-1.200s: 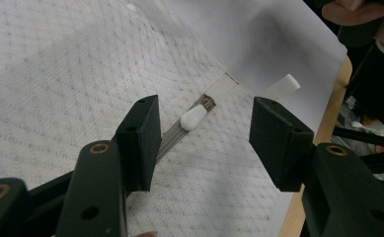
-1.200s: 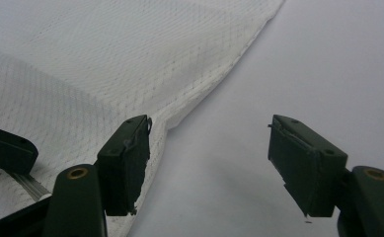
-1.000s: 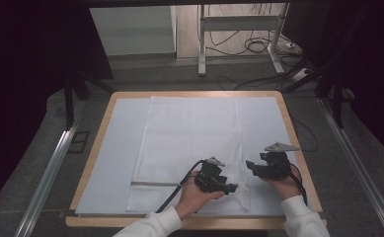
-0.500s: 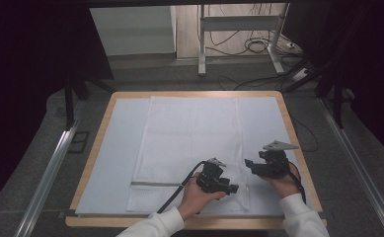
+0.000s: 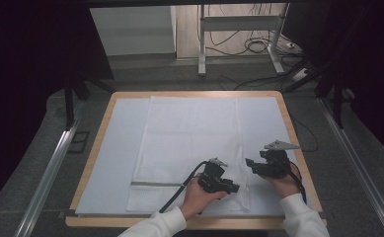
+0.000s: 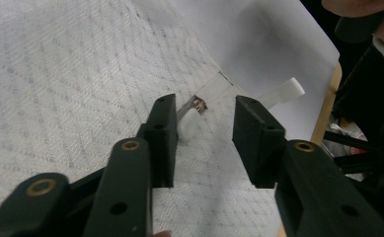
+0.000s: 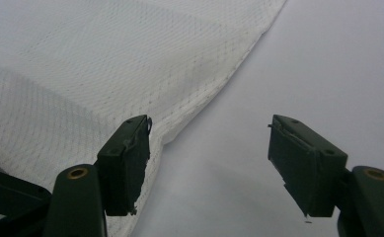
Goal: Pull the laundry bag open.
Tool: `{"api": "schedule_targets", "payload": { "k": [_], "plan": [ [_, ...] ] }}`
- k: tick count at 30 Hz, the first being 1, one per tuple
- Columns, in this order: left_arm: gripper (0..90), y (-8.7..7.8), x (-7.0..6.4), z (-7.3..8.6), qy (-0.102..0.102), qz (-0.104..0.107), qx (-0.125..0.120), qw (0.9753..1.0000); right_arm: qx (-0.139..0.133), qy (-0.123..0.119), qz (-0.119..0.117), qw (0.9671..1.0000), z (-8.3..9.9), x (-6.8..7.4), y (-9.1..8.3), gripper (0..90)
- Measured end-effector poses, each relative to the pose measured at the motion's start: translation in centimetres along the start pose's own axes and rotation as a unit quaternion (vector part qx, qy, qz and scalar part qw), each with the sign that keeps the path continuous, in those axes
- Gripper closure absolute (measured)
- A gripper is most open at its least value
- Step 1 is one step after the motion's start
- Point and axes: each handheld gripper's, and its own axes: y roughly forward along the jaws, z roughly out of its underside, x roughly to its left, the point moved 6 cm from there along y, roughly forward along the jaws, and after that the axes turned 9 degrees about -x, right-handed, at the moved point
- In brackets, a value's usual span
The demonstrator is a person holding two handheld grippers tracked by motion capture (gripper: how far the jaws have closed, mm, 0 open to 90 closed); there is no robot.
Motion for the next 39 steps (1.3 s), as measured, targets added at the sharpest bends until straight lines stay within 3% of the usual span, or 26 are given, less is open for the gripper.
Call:
{"api": "schedule_targets", "payload": {
  "k": [18, 25, 29, 39],
  "plan": [
    [75.7, 0.44, 0.19, -0.03, 0.004, -0.007, 0.001, 1.0000, 0.002, 0.003, 0.011, 0.9999, 0.10, -0.24, -0.05, 31.4],
    [73.8, 0.66, -0.27, -0.06, 0.027, -0.020, 0.003, 0.9994, 0.002, 0.004, 0.014, 0.9999, 0.12, -0.26, -0.05, 31.4],
    [79.1, 0.79, -0.41, -0.12, 0.052, -0.038, 0.009, 0.9979, 0.001, 0.005, 0.015, 0.9999, 0.08, -0.31, -0.09, 31.4],
    [84.1, 0.82, -0.19, -0.17, 0.043, -0.028, 0.008, 0.9986, -0.001, 0.006, 0.018, 0.9998, 0.08, -0.50, -0.20, 31.4]
  ]
}}
